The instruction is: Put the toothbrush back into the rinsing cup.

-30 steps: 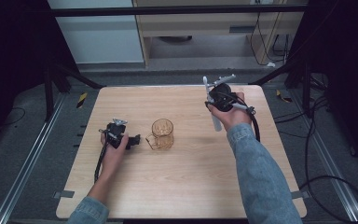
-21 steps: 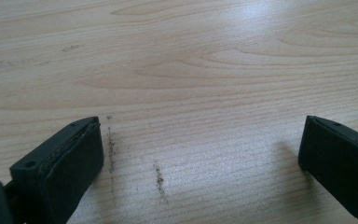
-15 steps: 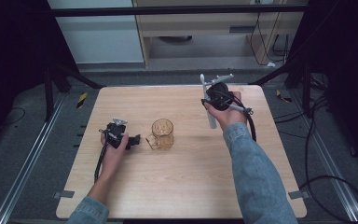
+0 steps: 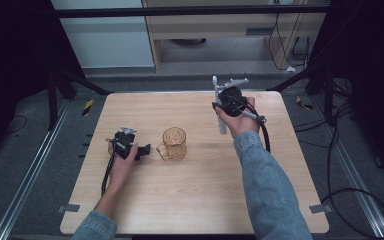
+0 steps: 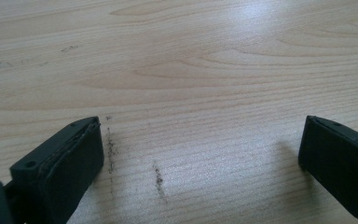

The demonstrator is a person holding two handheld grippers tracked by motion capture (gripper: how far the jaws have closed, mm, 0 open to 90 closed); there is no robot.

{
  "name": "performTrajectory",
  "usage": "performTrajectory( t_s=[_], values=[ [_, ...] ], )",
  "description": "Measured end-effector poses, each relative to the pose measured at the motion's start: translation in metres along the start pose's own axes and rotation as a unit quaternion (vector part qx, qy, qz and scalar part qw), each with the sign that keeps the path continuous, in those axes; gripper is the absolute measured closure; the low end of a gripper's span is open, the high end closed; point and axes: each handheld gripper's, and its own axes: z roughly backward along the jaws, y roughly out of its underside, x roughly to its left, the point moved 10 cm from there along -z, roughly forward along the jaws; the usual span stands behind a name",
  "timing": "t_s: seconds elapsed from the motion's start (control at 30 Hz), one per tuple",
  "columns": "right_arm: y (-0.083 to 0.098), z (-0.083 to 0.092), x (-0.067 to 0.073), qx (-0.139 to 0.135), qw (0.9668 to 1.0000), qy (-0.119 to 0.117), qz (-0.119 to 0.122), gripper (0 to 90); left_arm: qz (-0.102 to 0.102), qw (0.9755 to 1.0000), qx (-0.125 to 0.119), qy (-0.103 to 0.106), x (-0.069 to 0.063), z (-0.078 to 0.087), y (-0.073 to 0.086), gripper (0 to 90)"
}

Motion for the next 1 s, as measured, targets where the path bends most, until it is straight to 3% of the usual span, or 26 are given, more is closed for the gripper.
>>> performTrajectory(
  t_s=[0.4,1.0],
  values=[
    [-0.019,0.002,0.008,-0.028,0.9996,0.0,-0.011,67.6,-0.001,1.0,-0.001,0.0,0.0,0.0,0.0,0.0],
    [-0.048,0.003,0.023,-0.047,0.9989,-0.007,0.003,67.6,0.0,1.0,0.0,0.0,-0.001,0.0,0.0,0.0]
  ],
)
